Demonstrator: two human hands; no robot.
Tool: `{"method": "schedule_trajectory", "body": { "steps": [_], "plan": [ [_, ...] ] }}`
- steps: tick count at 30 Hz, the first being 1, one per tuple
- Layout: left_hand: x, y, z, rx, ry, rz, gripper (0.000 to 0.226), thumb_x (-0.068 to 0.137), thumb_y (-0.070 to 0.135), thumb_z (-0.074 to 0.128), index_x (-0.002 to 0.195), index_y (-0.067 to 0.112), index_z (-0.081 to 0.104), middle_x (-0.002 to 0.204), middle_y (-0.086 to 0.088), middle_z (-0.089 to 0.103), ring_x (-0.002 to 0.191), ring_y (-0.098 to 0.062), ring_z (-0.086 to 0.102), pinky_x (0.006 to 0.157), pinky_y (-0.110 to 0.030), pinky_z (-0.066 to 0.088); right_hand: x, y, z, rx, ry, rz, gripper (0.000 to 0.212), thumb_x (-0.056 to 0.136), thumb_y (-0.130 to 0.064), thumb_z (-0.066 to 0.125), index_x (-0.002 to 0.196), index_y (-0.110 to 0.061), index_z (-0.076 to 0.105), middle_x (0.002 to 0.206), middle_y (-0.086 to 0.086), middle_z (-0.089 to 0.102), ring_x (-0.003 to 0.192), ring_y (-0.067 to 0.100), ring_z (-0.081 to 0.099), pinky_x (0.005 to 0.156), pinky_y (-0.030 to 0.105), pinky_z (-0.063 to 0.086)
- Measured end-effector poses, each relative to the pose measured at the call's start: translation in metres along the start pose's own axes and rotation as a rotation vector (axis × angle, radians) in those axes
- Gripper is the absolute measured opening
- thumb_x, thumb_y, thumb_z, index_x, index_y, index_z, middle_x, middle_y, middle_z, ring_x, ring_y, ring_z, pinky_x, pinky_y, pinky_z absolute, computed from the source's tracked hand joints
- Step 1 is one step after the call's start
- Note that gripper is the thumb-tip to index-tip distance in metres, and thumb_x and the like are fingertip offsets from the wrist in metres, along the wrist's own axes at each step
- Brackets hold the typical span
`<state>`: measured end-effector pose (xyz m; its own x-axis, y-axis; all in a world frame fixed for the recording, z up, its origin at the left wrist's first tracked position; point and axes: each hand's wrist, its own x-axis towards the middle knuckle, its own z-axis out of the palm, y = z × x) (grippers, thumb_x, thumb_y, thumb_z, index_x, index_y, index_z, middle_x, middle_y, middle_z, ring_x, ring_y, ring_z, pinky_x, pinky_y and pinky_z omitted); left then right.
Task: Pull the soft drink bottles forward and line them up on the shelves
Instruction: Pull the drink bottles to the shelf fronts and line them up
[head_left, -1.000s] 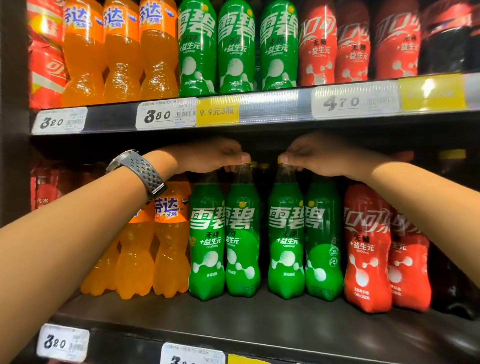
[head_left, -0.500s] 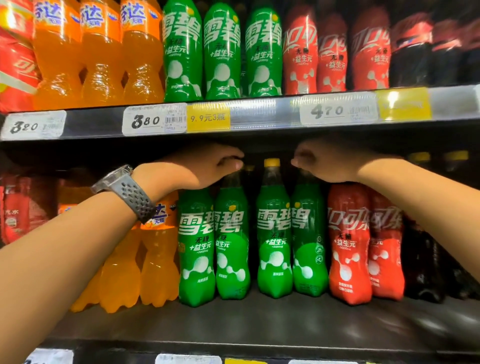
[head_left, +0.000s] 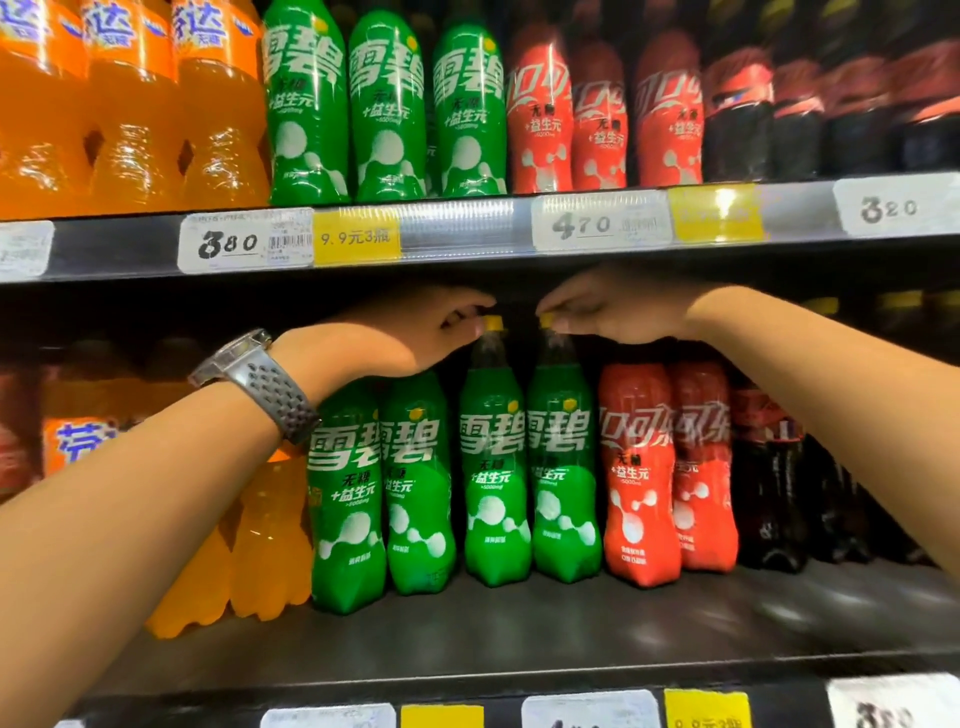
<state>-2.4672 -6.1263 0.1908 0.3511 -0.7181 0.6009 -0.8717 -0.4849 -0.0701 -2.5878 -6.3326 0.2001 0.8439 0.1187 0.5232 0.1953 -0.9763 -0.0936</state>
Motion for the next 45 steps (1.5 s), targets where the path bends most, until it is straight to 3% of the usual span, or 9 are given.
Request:
{"method": "schedule_trajectory", "body": {
  "steps": [6,11,16,22,27,34,37,41,45],
  "plan": [
    [0.014,0.023,0.009,0.003,0.018,-0.046,0.041,0.095,0.042,0.052,0.13,0.022,0.055,0.121,-0.002,0.063,0.108,-0.019,0.06,0.098,-0.035,0.045,0.004,0.007,-0.002,-0.159,0.023,-0.087,0.033,0.094,-0.037,0.052,0.12,-0.02,0.063,0.117,-0.001,0.066,0.105,0.016,0.059,0.097,0.033,0.044],
    [0.016,0.029,0.006,0.18,-0.009,-0.051,0.025,0.096,0.034,0.051,0.101,0.014,0.066,0.097,-0.005,0.066,0.089,-0.025,0.06,0.083,-0.035,0.047,0.012,0.01,0.005,-0.172,0.111,-0.15,0.029,0.088,-0.035,0.063,0.11,-0.016,0.066,0.088,-0.006,0.059,0.082,0.013,0.054,0.069,0.023,0.036],
    [0.011,0.03,0.003,0.176,-0.017,-0.068,0.026,0.097,0.033,0.049,0.1,0.013,0.067,0.095,-0.005,0.067,0.085,-0.023,0.06,0.082,-0.036,0.048,0.015,0.012,0.009,-0.037,0.06,-0.181,0.027,0.091,-0.024,0.061,0.114,-0.012,0.062,0.102,0.006,0.067,0.093,0.021,0.061,0.085,0.032,0.047],
    [0.011,0.027,0.005,0.142,0.027,-0.089,0.023,0.094,0.035,0.054,0.101,0.019,0.069,0.095,0.001,0.068,0.086,-0.019,0.061,0.08,-0.031,0.047,0.017,0.015,0.008,-0.141,0.064,-0.224,0.029,0.092,-0.033,0.057,0.113,-0.014,0.064,0.1,0.005,0.068,0.088,0.018,0.06,0.079,0.03,0.046],
    [0.017,0.03,0.008,0.027,0.026,-0.098,0.026,0.092,0.033,0.058,0.114,0.021,0.066,0.11,0.002,0.068,0.1,-0.016,0.062,0.094,-0.033,0.047,0.003,0.028,-0.001,-0.141,0.093,-0.162,0.038,0.097,-0.041,0.043,0.111,-0.012,0.063,0.106,0.007,0.067,0.092,0.022,0.06,0.088,0.034,0.047],
    [0.036,0.061,0.021,-0.198,0.046,-0.034,0.03,0.095,0.024,0.057,0.124,0.017,0.06,0.106,0.006,0.064,0.091,-0.001,0.058,0.074,0.006,0.035,-0.035,0.078,-0.029,-0.153,0.121,0.013,0.04,0.098,-0.044,0.035,0.104,-0.013,0.059,0.104,-0.003,0.062,0.095,0.016,0.055,0.082,0.028,0.04],
    [0.044,0.074,0.023,-0.262,0.021,-0.016,0.029,0.094,0.021,0.058,0.123,0.018,0.061,0.103,0.009,0.065,0.085,0.004,0.059,0.072,0.004,0.037,-0.051,0.097,-0.037,-0.141,0.065,0.047,0.032,0.095,-0.04,0.047,0.117,-0.021,0.061,0.113,-0.002,0.064,0.101,0.014,0.058,0.086,0.027,0.043],
    [0.057,0.091,0.027,-0.31,-0.008,-0.009,0.028,0.093,0.027,0.06,0.12,0.02,0.063,0.108,0.004,0.068,0.097,-0.005,0.062,0.08,-0.013,0.047,-0.058,0.108,-0.038,-0.053,0.094,0.04,0.03,0.091,-0.043,0.055,0.115,-0.025,0.062,0.107,-0.003,0.067,0.093,0.012,0.061,0.08,0.022,0.044],
    [0.064,0.104,0.031,-0.371,-0.062,0.016,0.03,0.092,0.029,0.06,0.121,0.019,0.062,0.113,0.003,0.069,0.106,-0.006,0.063,0.09,-0.015,0.046,-0.052,0.106,-0.036,-0.112,0.15,0.049,0.037,0.088,-0.051,0.055,0.109,-0.022,0.065,0.1,-0.002,0.067,0.089,0.014,0.061,0.076,0.026,0.046]
  ]
}}
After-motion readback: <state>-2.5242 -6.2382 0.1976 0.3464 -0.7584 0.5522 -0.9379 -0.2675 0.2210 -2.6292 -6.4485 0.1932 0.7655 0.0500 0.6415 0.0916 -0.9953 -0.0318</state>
